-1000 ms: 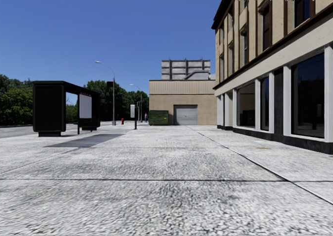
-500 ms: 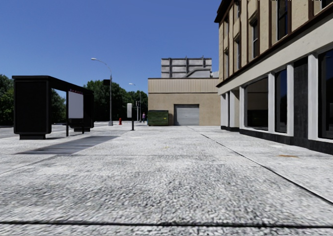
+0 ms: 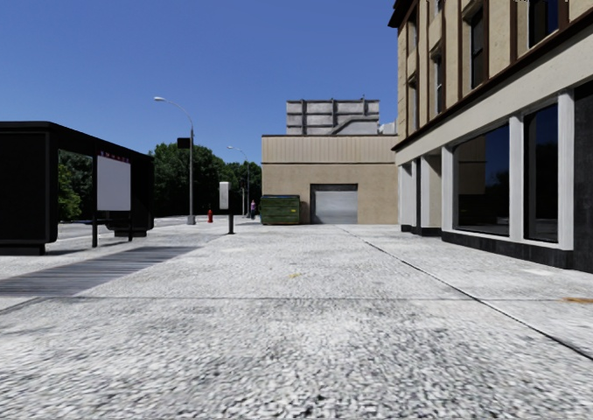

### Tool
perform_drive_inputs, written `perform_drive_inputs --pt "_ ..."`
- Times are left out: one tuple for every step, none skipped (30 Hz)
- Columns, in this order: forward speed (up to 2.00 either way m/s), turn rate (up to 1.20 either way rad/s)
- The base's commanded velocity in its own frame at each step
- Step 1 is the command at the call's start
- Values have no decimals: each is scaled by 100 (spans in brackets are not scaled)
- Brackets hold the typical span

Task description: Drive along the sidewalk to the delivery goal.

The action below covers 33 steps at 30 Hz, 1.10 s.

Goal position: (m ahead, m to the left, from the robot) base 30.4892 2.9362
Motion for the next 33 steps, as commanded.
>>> perform_drive_inputs --pt "200 0" --pt "200 0" --pt "200 0" --pt "200 0" --pt "200 0" --pt "200 0" --pt "200 0" --pt "200 0" --pt "200 0" --pt "200 0" --pt "200 0" --pt "200 0" --pt "200 0" --pt "200 0" --pt "200 0" --pt "200 0" --pt "200 0" --pt "200 0" --pt "200 0" --pt "200 0" --pt "200 0" --pt "200 0" --pt "200 0" --pt "200 0" --pt "200 0" --pt "200 0" --pt "200 0" --pt "200 0" --pt "200 0" --pt "200 0" --pt "200 0" --pt "200 0" --pt "200 0"
